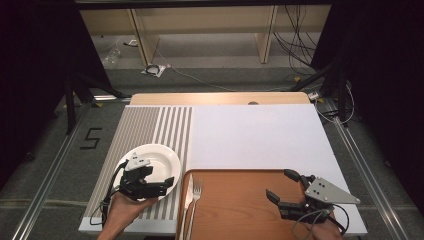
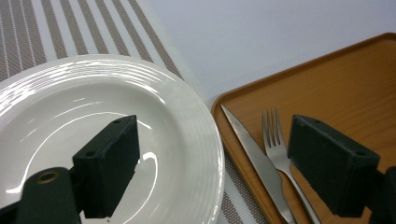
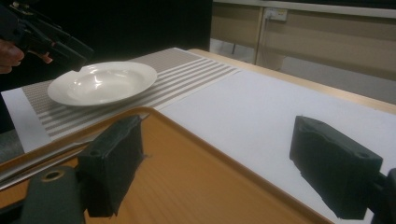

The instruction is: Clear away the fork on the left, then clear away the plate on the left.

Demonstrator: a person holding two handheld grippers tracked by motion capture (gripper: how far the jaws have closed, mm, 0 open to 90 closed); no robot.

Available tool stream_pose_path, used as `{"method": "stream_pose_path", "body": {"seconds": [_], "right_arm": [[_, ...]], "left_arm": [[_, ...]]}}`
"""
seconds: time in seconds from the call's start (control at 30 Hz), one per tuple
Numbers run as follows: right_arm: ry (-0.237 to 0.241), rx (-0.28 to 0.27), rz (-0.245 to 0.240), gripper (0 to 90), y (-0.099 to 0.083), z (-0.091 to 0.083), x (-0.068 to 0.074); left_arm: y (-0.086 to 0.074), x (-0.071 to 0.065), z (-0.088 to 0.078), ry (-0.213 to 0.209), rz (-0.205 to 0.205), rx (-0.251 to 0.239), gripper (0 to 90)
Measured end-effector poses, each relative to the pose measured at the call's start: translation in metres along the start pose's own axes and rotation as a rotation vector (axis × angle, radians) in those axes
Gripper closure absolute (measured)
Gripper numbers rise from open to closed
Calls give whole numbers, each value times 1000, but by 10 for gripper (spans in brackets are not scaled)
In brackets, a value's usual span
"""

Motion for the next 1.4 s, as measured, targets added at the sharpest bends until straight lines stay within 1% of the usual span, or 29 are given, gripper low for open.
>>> {"method": "stream_pose_path", "body": {"seconds": [0.13, 0.3, 0.43, 0.53, 0.6, 0.63, 0.67, 0.7, 0.93, 1.03, 1.13, 1.2, 1.4], "right_arm": [[0, 1, 0, 183, 0, 0, 0], [-5, 1, 0, 183, 0, -1, -1], [-2, 3, -2, 183, -1, -1, 0], [-2, 1, 1, 183, -1, 0, 0], [-2, 2, 0, 183, -1, 0, 1], [-4, 4, -2, 183, -1, 0, 1], [-4, 3, -3, 183, -1, 0, 1], [-3, 1, -2, 183, -1, 0, 1], [-6, 4, 1, 183, -1, 0, 0], [-7, 2, 1, 183, -1, 0, 0], [-8, -1, 1, 183, 0, -1, -1], [-8, 1, 1, 183, 0, -1, 0], [-5, 1, -1, 183, 0, 0, 1]], "left_arm": [[-2, 5, -4, 23, -25, -10, 166], [-8, 12, -9, 40, -84, -24, 167], [-12, 18, -13, 60, -118, -28, 167], [-16, 22, -15, 75, -135, -27, 167], [-18, 24, -17, 77, -150, -27, 166], [-18, 26, -17, 80, -165, -29, 166], [-19, 26, -18, 80, -170, -28, 166], [-20, 28, -18, 88, -183, -31, 164], [-26, 36, -21, 134, -240, -24, 165], [-28, 38, -21, 156, -256, -8, 163], [-31, 40, -22, 161, -270, 3, 163], [-32, 41, -23, 167, -283, 3, 162], [-38, 47, -28, 177, -342, 1, 159]]}}
Point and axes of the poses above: each handheld gripper's, and its own axes: z roughly forward along the jaws, y roughly out of its top, x roughly to its left, the point moved 6 cm from there along z, roughly forward along the jaws, and after that the axes turned 13 degrees about z, right-handed, at the moved point
